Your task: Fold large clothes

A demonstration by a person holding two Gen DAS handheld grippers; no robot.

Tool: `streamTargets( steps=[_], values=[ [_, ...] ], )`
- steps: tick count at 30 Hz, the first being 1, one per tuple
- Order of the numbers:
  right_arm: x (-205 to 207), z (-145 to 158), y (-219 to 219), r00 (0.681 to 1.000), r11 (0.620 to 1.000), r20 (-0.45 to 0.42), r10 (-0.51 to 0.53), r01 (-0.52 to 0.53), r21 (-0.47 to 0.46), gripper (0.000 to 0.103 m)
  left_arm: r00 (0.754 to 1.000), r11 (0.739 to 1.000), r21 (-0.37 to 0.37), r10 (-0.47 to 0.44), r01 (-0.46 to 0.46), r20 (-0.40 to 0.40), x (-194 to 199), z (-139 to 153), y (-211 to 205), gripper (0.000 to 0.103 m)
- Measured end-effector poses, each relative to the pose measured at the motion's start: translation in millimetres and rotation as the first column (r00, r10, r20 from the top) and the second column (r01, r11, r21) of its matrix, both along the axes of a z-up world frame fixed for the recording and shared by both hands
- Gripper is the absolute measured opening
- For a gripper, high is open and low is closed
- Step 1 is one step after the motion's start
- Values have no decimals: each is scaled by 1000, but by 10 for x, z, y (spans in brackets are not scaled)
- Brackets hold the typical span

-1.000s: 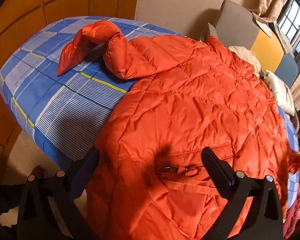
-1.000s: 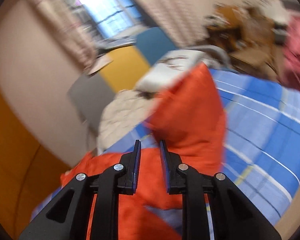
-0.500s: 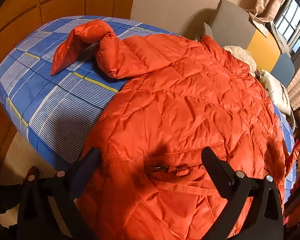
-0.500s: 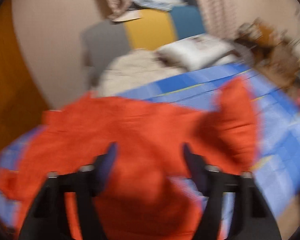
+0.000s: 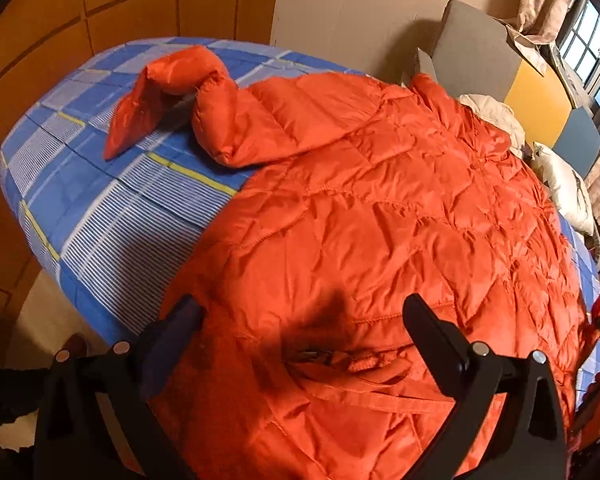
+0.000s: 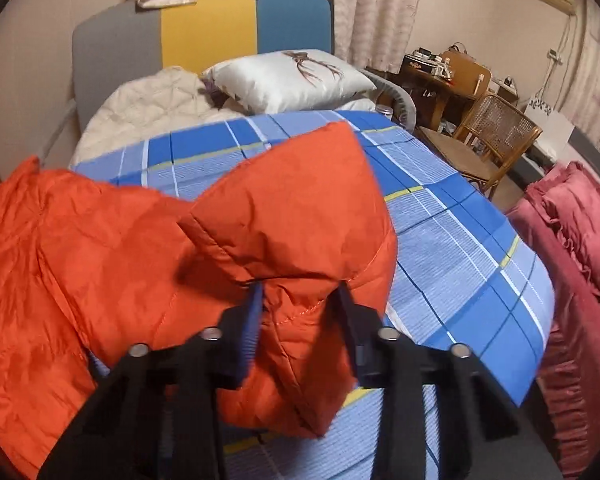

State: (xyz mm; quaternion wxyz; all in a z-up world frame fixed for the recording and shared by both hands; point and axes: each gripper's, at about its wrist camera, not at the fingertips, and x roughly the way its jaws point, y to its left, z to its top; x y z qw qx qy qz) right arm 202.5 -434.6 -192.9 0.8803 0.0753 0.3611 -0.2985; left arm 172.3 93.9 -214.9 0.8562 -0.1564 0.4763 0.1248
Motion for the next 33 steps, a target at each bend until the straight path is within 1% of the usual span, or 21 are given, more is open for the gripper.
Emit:
streamTargets(
  steps=[1,3,5,7,10,11,12,14,15,16,17,18,19,21,23,27,29,30,31,32,33],
  values=[
    [-7,79,58,999,1000,34,13,-13,5,20,1000,1000,1,5,-5,7,-6,19,13,101],
    [7,231,209,991,997,119,68,-72,25,14,1000,1000,-22,6,-6,24,-12,53,41,101],
    [84,410,493,970,986,188,154,-162,26,13,999,999,-42,17,-15,45,-19,107,64,101],
    [134,546,839,945,969,220,240,-248,9,13,998,999,-52,16,-13,57,-10,157,69,101],
    [310,606,1354,904,928,226,362,-374,9,13,998,999,-45,3,0,62,-2,210,67,101],
    [352,593,1504,897,919,215,385,-395,2,13,998,999,-40,0,2,63,-7,219,65,101],
    [363,593,1572,896,916,203,395,-402,-7,13,998,999,-33,-2,4,63,-16,228,69,101],
    [379,555,1670,915,926,143,378,-371,-72,14,998,999,-34,-10,12,62,-32,239,83,101],
    [384,525,1650,928,933,109,356,-346,-102,23,998,999,-36,-12,14,61,-39,239,95,101],
    [372,506,1583,942,941,87,325,-314,-124,57,998,999,-37,-11,13,61,-44,237,101,101],
    [364,462,1466,972,960,50,232,-220,-174,82,998,999,-42,-7,9,62,-46,231,112,101],
    [347,421,1339,982,965,43,184,-172,-196,98,998,999,-47,-3,6,62,-45,219,124,101],
    [325,380,1190,989,971,38,140,-130,-201,98,998,999,-54,4,-1,56,-36,198,133,101],
    [305,274,916,999,969,-4,44,-44,-245,98,999,998,-64,13,-10,50,-23,165,133,101],
    [341,133,689,997,958,-74,-32,9,-285,98,999,997,-74,16,-13,48,-4,137,112,101],
    [382,-83,277,988,974,-116,-102,75,-215,98,999,999,-42,11,-9,32,51,98,30,101],
    [366,-163,120,985,978,-113,-127,106,-177,77,1000,1000,-10,3,-3,15,81,83,-15,101],
    [411,-192,14,986,984,-111,-125,109,-140,57,1000,1000,7,0,0,10,93,78,-31,101],
    [402,-190,-38,986,986,-103,-128,116,-117,45,1000,1000,21,-2,2,7,98,78,-36,101],
    [385,-146,-49,989,989,-77,-123,116,-92,40,1000,1000,27,-3,3,6,98,83,-33,101],
    [358,-113,-32,992,991,-49,-117,113,-73,31,1000,1000,30,-3,2,11,91,94,-24,101]
  ],
)
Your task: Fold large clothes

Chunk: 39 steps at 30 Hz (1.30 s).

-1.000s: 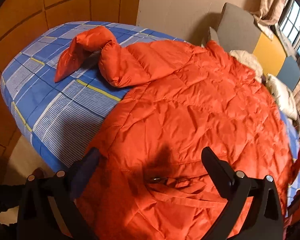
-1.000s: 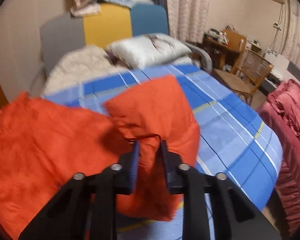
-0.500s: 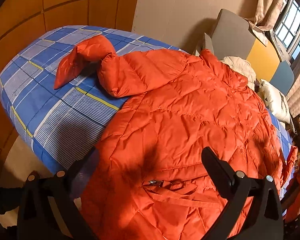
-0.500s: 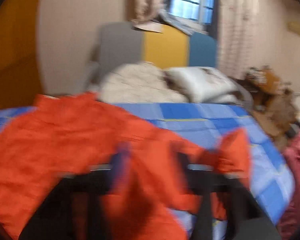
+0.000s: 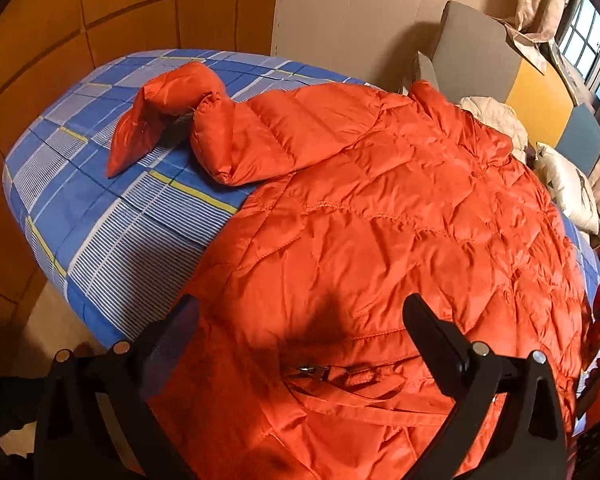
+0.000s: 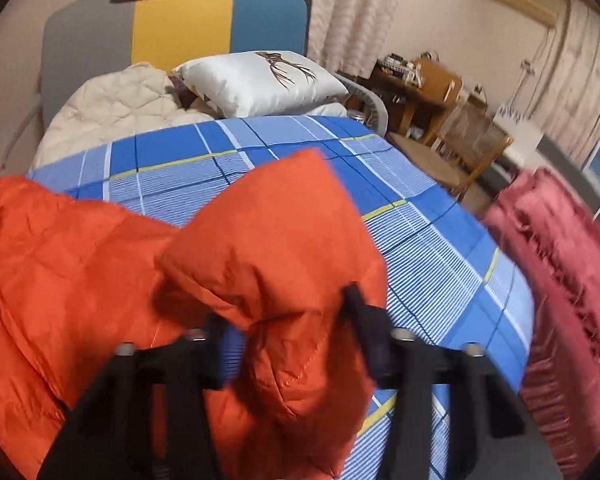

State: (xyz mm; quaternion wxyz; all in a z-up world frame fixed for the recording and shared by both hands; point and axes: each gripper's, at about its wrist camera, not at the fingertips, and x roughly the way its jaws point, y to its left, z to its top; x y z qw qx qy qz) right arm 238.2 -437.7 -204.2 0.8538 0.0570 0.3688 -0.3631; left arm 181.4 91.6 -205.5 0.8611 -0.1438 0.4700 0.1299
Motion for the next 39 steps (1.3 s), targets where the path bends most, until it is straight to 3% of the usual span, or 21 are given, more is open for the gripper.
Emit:
streamTargets(
  steps=[3,5,10,15,17,20,23,24,25,26,27,28,31,33,35,37,39],
  values=[
    [-27,241,236,990,998,124,61,-65,26,23,1000,1000,-15,10,-10,20,-17,48,29,101],
    [12,420,549,968,986,193,160,-166,18,19,999,999,-35,7,-6,34,-23,92,32,101],
    [128,672,1278,874,915,306,378,-403,19,19,997,999,-41,-14,17,81,-51,237,-9,101],
    [324,526,1915,773,803,276,571,-596,9,19,996,998,-37,-50,53,70,-11,221,-40,101],
    [401,346,2075,734,747,249,632,-662,53,19,996,996,-59,-63,66,59,21,167,-46,101],
    [507,57,2118,727,711,179,663,-686,153,22,993,979,-173,-94,105,70,96,84,-72,101],
    [409,-19,2072,723,701,158,672,-690,178,31,992,948,-292,-112,125,62,263,4,-153,101],
    [315,13,2018,716,695,186,672,-698,175,46,992,941,-313,-117,128,54,350,-12,-206,101],
    [215,42,1969,712,694,214,668,-701,166,76,992,942,-310,-117,126,48,403,-16,-260,101],
    [78,105,1905,715,707,249,653,-694,138,92,991,946,-295,-126,136,51,509,2,-358,101],
    [3,134,1843,710,711,273,649,-694,115,100,987,946,-283,-151,161,57,612,21,-467,101],
    [-87,173,1781,700,708,290,652,-700,97,100,983,942,-281,-177,185,54,728,35,-577,101],
    [-230,199,1622,736,747,292,611,-658,93,100,973,918,-324,-222,230,63,1025,71,-865,101],
    [-321,174,1479,797,815,284,534,-574,78,100,963,900,-344,-262,268,62,1262,66,-1140,101],
    [-365,88,1326,877,894,235,418,-444,66,100,948,894,-317,-308,317,78,1487,70,-1421,101],
    [-398,6,1221,924,938,196,328,-343,43,100,928,888,-273,-367,371,68,1732,31,-1738,101],
    [-422,-102,1115,943,956,190,272,-287,58,100,908,877,-239,-411,417,80,1880,-5,-1966,101]
  ],
)
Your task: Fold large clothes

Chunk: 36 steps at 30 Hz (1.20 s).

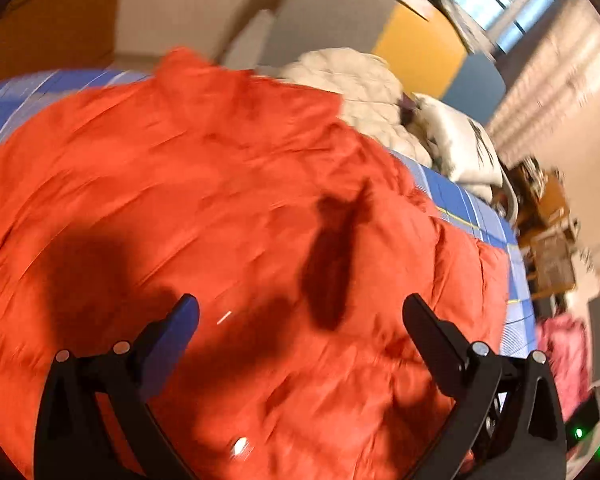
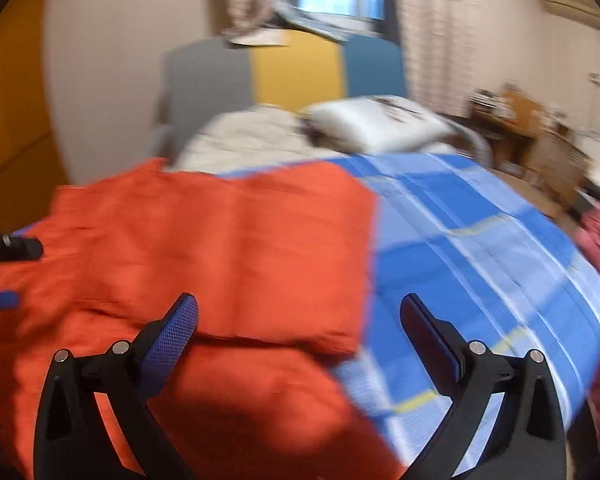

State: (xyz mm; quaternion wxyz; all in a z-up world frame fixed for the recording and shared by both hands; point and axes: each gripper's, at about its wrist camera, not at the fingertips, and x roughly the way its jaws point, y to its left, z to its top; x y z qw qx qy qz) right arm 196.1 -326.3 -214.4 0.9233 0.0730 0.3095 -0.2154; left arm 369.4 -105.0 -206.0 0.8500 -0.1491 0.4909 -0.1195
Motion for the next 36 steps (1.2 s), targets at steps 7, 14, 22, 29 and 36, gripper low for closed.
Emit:
streamTargets(
  steps=[7,14,22,29,36],
  values=[
    [-97,-79,-85,996,997,50,-76,75,17,100,991,993,-21,-118,117,-56,309,-297,-452,45],
    [-209,-80,-188,986,993,122,-114,109,47,100,1000,985,-173,-9,9,-1,221,-135,-19,9],
    [-213,-136,-255,986,988,98,-137,129,82,100,985,989,-70,140,-133,104,-53,-17,759,8],
    [-189,-187,-347,987,983,74,-143,134,124,100,963,974,-19,225,-225,150,-262,-165,1216,7],
    [125,-19,-329,996,984,21,-91,86,158,100,964,976,38,205,-214,170,-393,-322,1245,9]
  ],
)
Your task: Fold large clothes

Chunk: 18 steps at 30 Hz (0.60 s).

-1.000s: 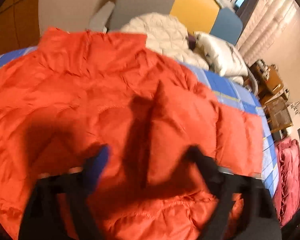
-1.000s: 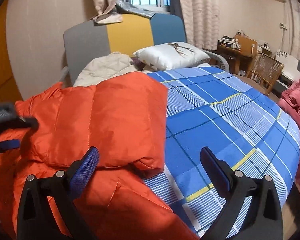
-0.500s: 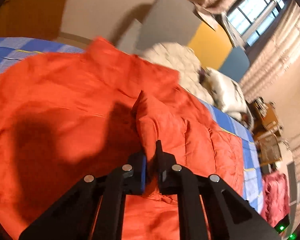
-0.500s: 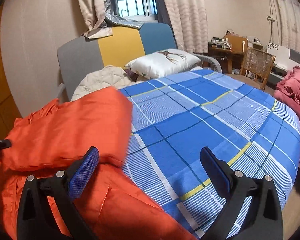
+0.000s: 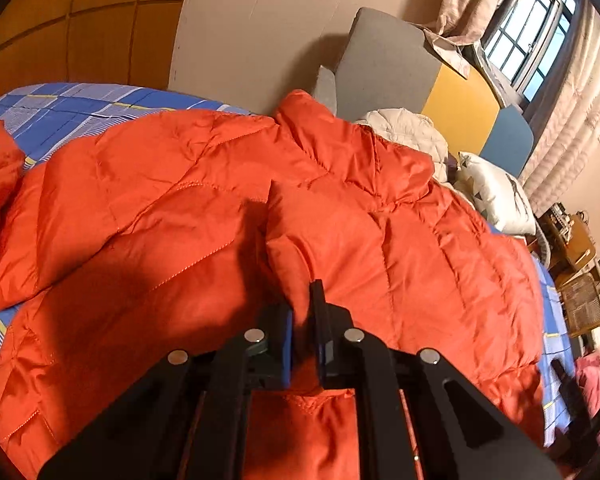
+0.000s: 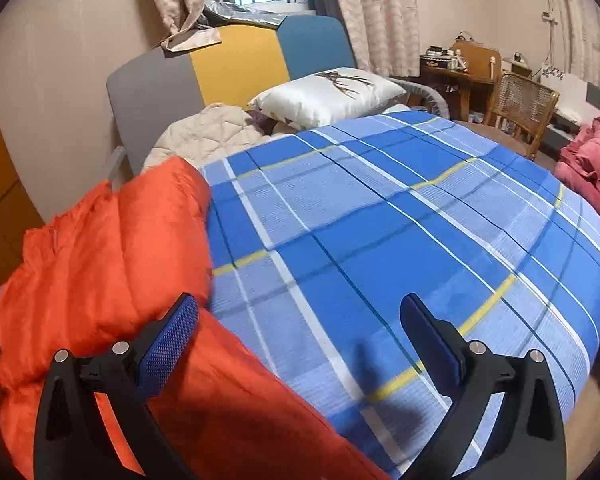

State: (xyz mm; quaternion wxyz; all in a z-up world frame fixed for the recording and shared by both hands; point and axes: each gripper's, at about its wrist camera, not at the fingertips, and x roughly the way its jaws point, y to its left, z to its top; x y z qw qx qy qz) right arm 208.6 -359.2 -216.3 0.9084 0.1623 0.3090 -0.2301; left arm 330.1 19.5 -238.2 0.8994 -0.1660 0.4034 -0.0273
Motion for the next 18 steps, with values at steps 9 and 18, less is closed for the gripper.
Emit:
streamTargets(
  steps=[9,18],
  values=[
    [918,129,110,995,995,-65,74,-78,-67,100,1000,999,51,12,-11,-22,69,-52,-47,29],
    [1144,-221,-15,989,995,-144,25,-38,-89,100,998,999,31,-3,5,-63,225,-185,4,56]
  ],
)
